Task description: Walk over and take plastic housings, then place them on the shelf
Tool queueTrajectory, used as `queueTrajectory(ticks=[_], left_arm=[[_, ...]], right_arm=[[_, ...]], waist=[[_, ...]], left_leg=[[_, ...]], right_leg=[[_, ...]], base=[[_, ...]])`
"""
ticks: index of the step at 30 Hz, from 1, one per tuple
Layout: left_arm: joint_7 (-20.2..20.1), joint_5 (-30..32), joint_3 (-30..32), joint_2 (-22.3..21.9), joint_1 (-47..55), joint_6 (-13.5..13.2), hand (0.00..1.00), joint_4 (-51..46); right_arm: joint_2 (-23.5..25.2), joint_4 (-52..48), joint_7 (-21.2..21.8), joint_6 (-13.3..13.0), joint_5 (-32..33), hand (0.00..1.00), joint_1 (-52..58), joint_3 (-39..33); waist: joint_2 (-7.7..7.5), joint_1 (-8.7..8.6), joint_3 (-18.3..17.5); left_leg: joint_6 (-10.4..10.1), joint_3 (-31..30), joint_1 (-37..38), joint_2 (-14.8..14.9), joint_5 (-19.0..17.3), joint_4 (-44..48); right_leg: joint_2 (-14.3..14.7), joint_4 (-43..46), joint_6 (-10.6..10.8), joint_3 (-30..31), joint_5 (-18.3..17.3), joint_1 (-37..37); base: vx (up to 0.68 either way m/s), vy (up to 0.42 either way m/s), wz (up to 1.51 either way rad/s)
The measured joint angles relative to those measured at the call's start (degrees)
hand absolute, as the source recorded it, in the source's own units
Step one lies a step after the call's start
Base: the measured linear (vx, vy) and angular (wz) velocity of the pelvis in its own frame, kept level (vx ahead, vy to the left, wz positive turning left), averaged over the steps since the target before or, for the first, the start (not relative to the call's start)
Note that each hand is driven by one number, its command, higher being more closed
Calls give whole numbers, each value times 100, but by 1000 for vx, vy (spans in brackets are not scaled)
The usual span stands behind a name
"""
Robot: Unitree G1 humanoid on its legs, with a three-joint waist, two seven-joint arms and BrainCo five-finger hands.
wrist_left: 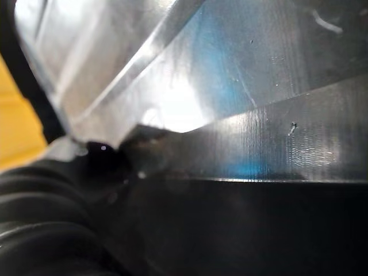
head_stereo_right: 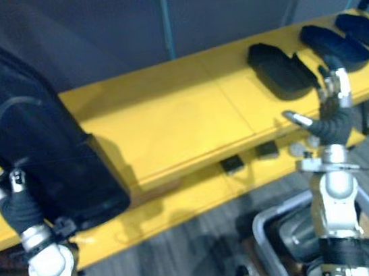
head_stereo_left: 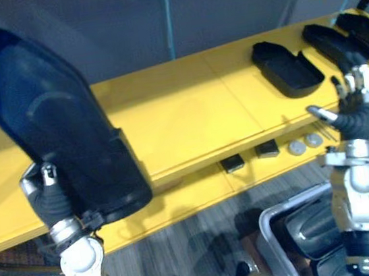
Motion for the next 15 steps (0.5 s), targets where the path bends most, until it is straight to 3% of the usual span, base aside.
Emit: queueTrajectory(ticks=[4,8,10,12,15], left_arm=[[80,33,34,27,8,20,100,-16],[-185,39,109,66,84,93,100,-224],[-619,-10,106,102,76,171,100,-363],[-927,-13,62,247,66,296,100,-388],[-1451,-330,-36,572,-110,751,100,-263]], right_arm=[[50,-5,214,-34,444,0,6,3],[281,-226,364,-21,592,0,94,-15],[316,-413,351,37,451,0,204,-10],[317,-520,344,95,323,0,263,26],[318,-711,359,365,315,0,445,68]], waist=[[-5,9,3],[-31,1,-14],[-30,-32,-17],[-32,-35,-18],[-60,-138,-114]], left_leg=[[17,158,301,-124,149,-321],[30,388,567,-109,99,-550],[-10,913,581,7,151,-553],[-3,1029,651,-3,190,-578],[6,1288,794,-17,215,-674]], right_leg=[[-119,19,2,13,-2,118],[-146,-43,16,5,-19,315],[-180,-45,22,-1,-20,314],[-170,-56,40,67,-8,315],[-121,-204,139,297,69,321]], base=[[26,43,0],[-5,10,2],[-26,2,8],[-5,10,-19],[41,28,-36]])
